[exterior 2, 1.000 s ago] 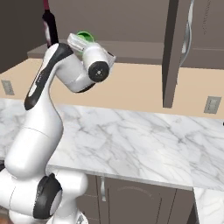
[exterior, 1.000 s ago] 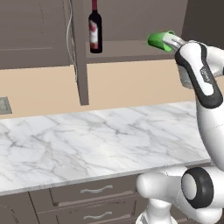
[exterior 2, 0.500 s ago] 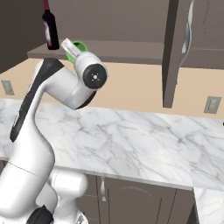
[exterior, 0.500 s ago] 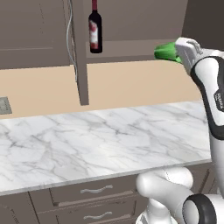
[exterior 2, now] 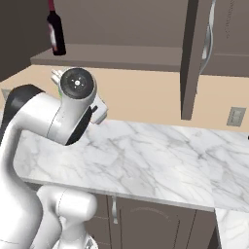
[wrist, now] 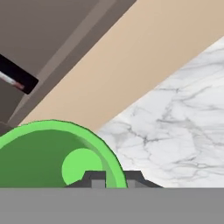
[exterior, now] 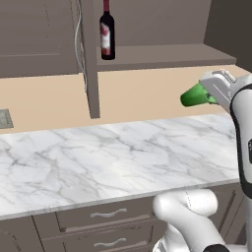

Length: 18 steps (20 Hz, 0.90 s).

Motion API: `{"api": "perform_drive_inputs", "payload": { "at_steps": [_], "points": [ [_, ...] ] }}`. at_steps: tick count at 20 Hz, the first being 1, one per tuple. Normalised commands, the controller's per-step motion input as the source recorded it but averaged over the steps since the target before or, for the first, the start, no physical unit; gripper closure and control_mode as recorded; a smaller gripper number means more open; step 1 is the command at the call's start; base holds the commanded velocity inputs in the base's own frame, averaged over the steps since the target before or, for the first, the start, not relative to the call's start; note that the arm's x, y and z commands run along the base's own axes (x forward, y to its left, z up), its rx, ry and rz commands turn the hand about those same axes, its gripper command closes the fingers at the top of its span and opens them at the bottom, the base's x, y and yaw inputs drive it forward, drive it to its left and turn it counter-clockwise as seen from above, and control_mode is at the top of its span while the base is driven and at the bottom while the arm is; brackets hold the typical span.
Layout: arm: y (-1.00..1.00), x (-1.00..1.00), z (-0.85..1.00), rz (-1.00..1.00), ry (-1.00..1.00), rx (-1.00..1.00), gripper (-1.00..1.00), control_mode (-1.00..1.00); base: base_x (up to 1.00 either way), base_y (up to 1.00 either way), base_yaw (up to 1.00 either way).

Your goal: Open the cabinet directly in front. Then move the wine and the cup to the dining counter with the candle on it.

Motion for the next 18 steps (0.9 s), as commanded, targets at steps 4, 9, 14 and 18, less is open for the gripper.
{"api": "perform_drive_inputs", "payload": {
  "at_steps": [4,9,14,18],
  "points": [
    [0.00,0.00,0.00,0.00,0.00,0.00,1.00,-1.00,0.00,0.00,0.00],
    [0.16,-0.52,-0.29,0.01,0.08,0.00,1.00,-1.00,0.00,0.00,0.00],
    [0.30,-0.97,-0.66,0.19,0.11,0.01,1.00,-1.00,0.00,0.00,0.00],
    [0.08,-0.26,-0.10,0.17,-0.03,0.00,1.00,-1.00,0.00,0.00,0.00]
  ]
}}
